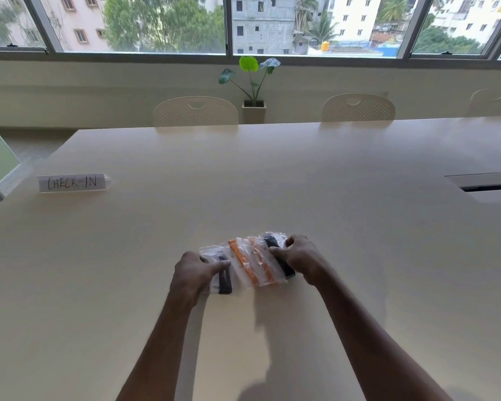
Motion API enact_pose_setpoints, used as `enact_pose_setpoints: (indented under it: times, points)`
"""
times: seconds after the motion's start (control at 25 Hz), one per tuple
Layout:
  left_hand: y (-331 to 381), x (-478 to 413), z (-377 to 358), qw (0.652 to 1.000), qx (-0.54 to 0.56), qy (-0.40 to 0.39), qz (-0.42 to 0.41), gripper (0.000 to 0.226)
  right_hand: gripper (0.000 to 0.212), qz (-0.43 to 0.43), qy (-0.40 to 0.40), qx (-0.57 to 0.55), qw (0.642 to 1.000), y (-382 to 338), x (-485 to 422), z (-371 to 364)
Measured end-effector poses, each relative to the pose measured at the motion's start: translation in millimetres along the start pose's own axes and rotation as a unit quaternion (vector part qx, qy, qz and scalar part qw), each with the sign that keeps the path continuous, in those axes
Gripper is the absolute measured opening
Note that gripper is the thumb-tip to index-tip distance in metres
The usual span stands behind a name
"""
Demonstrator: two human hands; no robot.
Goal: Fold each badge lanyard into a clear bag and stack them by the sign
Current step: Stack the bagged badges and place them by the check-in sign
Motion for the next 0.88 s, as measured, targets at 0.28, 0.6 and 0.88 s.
enact_pose_setpoints:
  times: [0.28,0.6,0.88]
  points:
    - [4.7,7.7,-13.2,0.996,0.072,0.006,-0.048,0.052,0.044,-0.035,-0.034,-0.062,0.997,11.1,-3.4,-15.7]
    - [4.9,9.7,-30.1,0.991,0.125,-0.009,-0.053,0.038,0.026,-0.016,-0.085,-0.117,0.989,1.4,8.8,-29.9]
    - [4.3,14.2,-46.1,0.963,0.258,-0.073,-0.023,0.014,0.030,-0.019,-0.087,-0.204,0.975,9.9,15.8,-27.3]
Point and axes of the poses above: each hand's wrist, its own x-axis away from the middle knuckle, its own z-axis out of the back of the hand, y = z × x, the point moved 8 cm from there along -x, towards the middle knuckle, and after that the axes turned 12 degrees about -y, right-handed, at the moved point
